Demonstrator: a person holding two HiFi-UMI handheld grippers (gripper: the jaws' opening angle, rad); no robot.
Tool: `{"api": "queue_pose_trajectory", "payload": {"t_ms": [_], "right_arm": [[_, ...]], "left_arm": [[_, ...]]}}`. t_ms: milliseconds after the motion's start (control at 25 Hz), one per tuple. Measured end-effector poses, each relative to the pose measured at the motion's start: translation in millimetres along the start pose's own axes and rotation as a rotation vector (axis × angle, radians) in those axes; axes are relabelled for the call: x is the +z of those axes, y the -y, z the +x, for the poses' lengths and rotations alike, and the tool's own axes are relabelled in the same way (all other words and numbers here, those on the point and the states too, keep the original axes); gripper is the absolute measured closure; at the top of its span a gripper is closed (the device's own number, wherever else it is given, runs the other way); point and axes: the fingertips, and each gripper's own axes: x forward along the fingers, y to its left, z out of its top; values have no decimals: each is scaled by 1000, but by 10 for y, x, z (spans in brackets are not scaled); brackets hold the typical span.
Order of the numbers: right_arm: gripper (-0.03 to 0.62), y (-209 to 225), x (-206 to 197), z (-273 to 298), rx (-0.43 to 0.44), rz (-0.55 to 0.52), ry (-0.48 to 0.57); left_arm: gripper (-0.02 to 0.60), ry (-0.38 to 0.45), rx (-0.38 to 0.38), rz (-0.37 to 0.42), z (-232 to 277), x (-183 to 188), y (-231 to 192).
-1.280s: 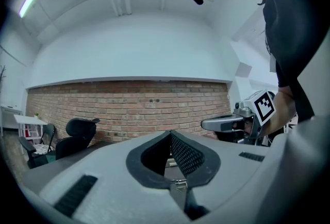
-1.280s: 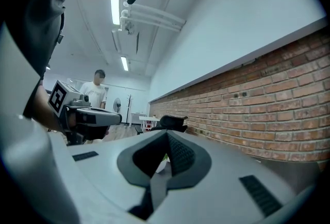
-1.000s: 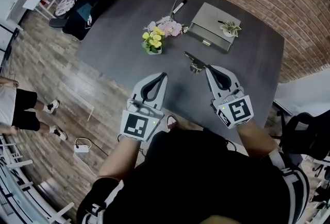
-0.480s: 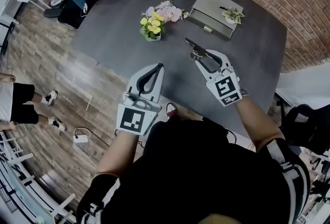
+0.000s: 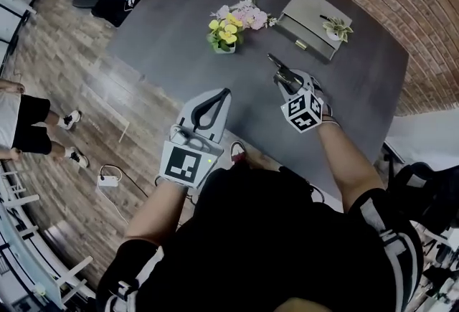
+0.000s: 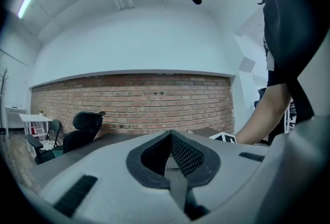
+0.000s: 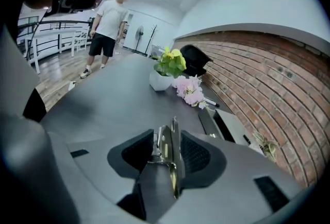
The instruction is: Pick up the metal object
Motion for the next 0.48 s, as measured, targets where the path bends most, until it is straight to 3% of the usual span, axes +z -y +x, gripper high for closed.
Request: {"api": "queue_pose_trajectory", "payload": {"t_ms": [480], "right_arm": [[455, 17, -217, 369, 7, -68, -129]], "left_arm": [[572, -21, -6, -2, -18, -38, -37]]}}
